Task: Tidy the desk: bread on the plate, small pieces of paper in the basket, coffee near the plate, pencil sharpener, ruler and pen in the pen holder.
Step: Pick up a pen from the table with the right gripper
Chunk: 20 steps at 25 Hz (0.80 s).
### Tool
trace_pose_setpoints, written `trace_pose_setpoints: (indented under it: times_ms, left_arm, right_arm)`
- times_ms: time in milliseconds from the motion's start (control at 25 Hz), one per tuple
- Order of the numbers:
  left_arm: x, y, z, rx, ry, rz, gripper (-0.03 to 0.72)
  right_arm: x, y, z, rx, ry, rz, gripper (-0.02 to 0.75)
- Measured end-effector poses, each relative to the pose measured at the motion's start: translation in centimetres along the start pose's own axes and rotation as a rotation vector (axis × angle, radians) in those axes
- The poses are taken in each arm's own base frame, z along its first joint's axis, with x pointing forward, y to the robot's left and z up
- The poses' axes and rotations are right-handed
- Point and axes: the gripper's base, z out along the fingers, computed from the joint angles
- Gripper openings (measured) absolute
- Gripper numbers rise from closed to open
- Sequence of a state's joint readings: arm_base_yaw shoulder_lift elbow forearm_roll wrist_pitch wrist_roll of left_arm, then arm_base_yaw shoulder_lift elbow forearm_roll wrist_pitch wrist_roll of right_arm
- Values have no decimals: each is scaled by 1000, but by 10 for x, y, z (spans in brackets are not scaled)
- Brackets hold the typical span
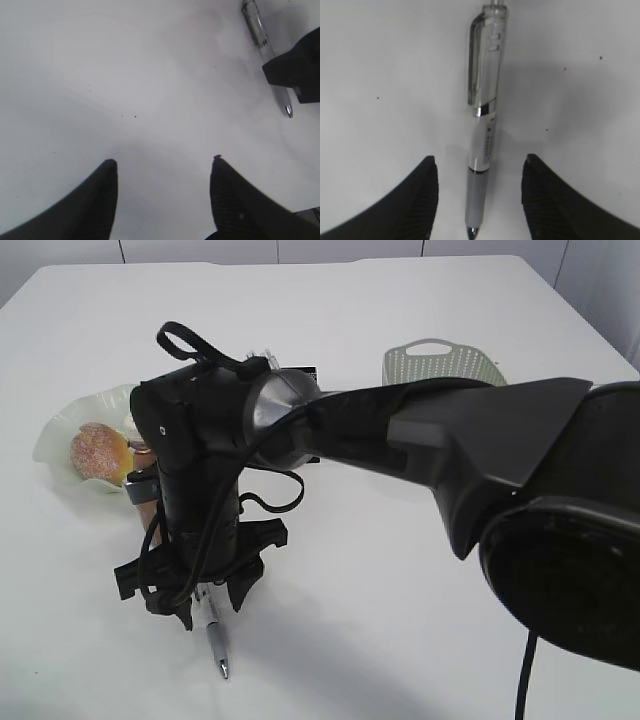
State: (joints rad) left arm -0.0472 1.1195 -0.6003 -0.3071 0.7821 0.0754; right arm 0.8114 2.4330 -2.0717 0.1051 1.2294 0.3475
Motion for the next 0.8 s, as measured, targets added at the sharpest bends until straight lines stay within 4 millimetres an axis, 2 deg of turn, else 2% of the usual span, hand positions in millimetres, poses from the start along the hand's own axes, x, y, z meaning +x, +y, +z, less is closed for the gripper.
trace_pose_setpoints:
  times_ms: [280,800]
  left_arm:
    - [0,0,0,1,-2,-1,433]
    - [-1,0,0,1,-6,-1,433]
  right_arm:
    - [0,-1,13,2,25,19,398]
    - [0,-2,19,10,33,34,398]
